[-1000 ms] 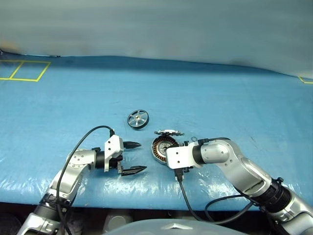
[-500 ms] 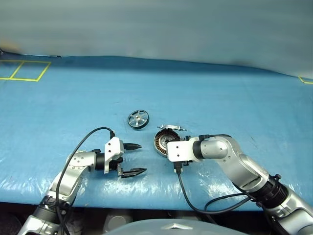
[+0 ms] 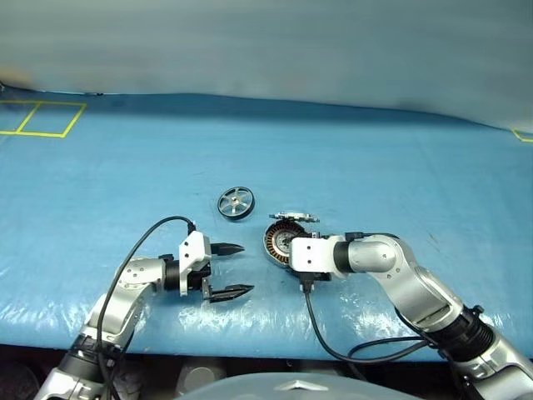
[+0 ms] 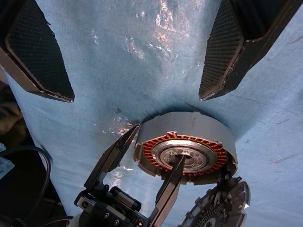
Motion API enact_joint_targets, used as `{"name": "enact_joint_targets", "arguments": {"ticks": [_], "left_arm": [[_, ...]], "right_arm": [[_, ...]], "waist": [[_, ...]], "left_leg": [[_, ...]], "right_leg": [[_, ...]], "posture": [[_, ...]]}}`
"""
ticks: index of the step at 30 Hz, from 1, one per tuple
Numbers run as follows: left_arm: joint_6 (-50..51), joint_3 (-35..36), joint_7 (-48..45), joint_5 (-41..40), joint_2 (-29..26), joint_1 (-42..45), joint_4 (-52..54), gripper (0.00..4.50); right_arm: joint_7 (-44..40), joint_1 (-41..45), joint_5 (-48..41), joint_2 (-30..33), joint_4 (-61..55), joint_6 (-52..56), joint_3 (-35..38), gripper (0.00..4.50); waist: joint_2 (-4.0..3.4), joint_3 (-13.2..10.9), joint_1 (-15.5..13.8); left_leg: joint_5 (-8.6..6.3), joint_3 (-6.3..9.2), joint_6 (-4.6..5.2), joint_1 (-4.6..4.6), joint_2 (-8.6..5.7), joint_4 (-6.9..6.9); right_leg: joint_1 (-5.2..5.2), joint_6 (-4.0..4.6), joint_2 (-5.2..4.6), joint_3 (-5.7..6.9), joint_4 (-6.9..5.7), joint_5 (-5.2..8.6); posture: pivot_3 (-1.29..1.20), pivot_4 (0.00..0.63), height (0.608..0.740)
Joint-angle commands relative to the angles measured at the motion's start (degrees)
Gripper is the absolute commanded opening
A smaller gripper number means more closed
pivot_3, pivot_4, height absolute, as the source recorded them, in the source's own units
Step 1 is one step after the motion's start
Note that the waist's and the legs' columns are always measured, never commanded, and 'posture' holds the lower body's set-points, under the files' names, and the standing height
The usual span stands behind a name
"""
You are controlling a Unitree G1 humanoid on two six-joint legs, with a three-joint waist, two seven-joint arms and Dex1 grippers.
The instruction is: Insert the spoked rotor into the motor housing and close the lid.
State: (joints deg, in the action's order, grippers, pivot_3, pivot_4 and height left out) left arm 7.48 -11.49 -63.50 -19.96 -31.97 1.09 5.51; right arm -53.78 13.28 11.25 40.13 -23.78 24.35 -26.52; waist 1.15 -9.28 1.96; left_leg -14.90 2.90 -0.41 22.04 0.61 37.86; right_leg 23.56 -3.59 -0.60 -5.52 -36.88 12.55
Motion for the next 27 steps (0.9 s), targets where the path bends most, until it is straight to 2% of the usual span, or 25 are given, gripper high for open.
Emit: {"name": "enact_joint_targets", "arguments": {"ticks": [1,11,16,18,21,24,27], "left_arm": [[0.1,1.0,-0.1,-0.7,-0.7,-0.2,2.7,4.5],[0.1,0.7,-0.7,0.0,-0.8,0.6,1.6,4.5],[-0.2,0.8,-0.7,-0.1,-0.6,0.7,1.4,4.5],[-0.3,1.3,-0.6,-0.7,-0.4,0.9,1.5,4.5],[0.0,1.6,-1.1,-1.3,-0.5,1.5,1.9,4.5],[-0.1,1.4,-1.6,-1.4,-0.7,2.0,2.2,4.5],[-0.2,1.4,-1.9,-1.3,-0.5,3.1,2.0,4.5]], "right_arm": [[-0.1,-2.0,-4.4,0.2,-4.2,0.5,5.3,3.08],[0.7,-5.7,-10.3,0.9,-9.9,3.0,11.5,3.08],[3.9,-13.9,-17.1,-0.5,-12.3,8.7,21.5,3.08],[7.3,-16.4,-19.5,-3.0,-12.3,10.9,27.0,3.08],[10.4,-19.4,-21.9,-5.7,-13.6,12.5,31.2,3.08],[14.2,-21.4,-23.8,-9.8,-11.7,12.6,33.5,3.08],[18.5,-22.3,-21.8,-12.6,-6.1,10.9,32.4,3.08]], "waist": [[0.0,0.0,0.0],[-0.02,0.0,0.2],[-0.02,0.0,-0.1],[-0.02,0.0,0.0],[-0.05,-0.1,0.2],[-0.05,-0.1,0.2],[-0.06,-0.1,0.2]], "left_leg": [[0.0,0.0,0.0,0.0,0.0,0.0],[0.0,0.0,0.0,-0.01,0.03,-0.01],[-0.01,0.02,0.0,0.05,0.01,-0.03],[0.0,0.0,0.0,0.05,0.01,-0.02],[0.0,-0.04,0.0,0.01,0.03,0.02],[0.0,-0.01,0.0,-0.01,0.09,-0.01],[0.0,-0.04,0.0,0.0,0.09,-0.03]], "right_leg": [[0.0,0.0,0.0,0.0,0.0,0.0],[0.01,0.02,0.04,0.0,0.0,0.01],[0.02,0.02,0.03,0.0,0.02,0.02],[0.03,0.01,0.02,-0.01,0.02,0.01],[0.03,0.01,0.04,-0.04,-0.02,0.01],[0.01,0.03,0.1,-0.02,-0.03,0.02],[0.03,0.03,0.1,-0.05,-0.03,0.02]], "posture": [[0.0,0.15,0.74],[0.0,0.15,0.74],[0.0,0.15,0.74],[0.0,0.15,0.74],[0.0,0.15,0.74],[0.0,0.15,0.74],[0.0,0.15,0.74]]}}
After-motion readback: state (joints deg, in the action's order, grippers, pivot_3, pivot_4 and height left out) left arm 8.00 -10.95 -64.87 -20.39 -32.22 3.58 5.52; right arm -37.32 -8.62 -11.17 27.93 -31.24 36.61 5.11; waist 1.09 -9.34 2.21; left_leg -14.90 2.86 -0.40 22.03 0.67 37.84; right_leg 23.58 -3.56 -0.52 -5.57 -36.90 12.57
